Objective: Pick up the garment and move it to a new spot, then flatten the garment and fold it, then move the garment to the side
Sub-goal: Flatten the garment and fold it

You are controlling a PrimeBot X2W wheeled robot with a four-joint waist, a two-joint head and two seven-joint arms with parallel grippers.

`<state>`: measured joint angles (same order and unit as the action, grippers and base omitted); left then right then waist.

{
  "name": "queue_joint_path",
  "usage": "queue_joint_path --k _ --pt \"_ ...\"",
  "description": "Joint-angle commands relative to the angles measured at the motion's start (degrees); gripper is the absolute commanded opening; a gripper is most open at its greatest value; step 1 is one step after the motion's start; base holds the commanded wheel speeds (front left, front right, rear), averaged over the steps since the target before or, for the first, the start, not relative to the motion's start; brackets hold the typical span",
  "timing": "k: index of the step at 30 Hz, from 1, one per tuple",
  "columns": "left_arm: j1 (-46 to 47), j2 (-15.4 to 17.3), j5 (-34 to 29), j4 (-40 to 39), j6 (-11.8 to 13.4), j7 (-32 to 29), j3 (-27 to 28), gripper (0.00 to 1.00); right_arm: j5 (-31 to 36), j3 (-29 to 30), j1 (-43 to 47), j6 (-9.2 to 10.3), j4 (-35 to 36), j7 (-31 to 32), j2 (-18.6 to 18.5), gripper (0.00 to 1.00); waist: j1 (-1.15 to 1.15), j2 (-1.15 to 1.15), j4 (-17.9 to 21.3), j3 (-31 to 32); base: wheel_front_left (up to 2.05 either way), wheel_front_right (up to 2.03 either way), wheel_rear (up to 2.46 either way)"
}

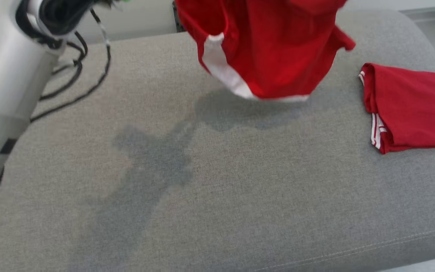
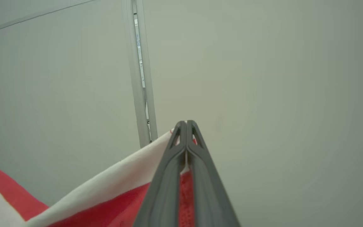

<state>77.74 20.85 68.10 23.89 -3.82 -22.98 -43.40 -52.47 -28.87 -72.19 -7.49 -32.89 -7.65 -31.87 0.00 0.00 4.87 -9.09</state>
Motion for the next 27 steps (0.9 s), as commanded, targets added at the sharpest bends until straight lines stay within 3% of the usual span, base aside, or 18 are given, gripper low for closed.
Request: queue_joint_path --k 1,7,12,20,27 --pt "4.9 -0.4 -4.4 3.0 -1.2 3.7 -0.5 0.00 1.4 0.1 -4.8 0.01 -2.2 -2.7 1.1 0.00 0.00 0.00 -0.1 -13.8 0.00 0.00 0.00" --pt "15.8 -2.3 -16.8 12.5 -2.6 21.9 -1.4 0.00 6.5 1.7 -15.1 0.01 -6.5 -7.4 3.1 0.00 0.00 0.00 -0.2 -23.2 0.00 0.00 0.00" --pt "17.4 -3.8 -20.6 17.9 -3.6 34.7 -3.7 0.00 10.5 6.5 -12.4 0.01 -0.1 -7.5 5.2 0.00 0.00 0.00 -1.0 -29.4 0.00 0.00 0.00" --pt "4.0 -2.1 -17.6 12.0 -3.7 38.2 -12.3 0.00 11.9 6.3 4.0 0.01 6.8 -7.6 4.5 0.00 0.00 0.00 -1.9 -30.2 0.00 0.00 0.00" --pt "-13.2 4.1 -14.2 -3.0 -3.7 38.1 -17.3 0.00 11.9 10.3 22.6 0.01 13.9 -7.6 1.9 0.00 0.00 0.00 -1.8 -22.3 0.00 0.00 0.00"
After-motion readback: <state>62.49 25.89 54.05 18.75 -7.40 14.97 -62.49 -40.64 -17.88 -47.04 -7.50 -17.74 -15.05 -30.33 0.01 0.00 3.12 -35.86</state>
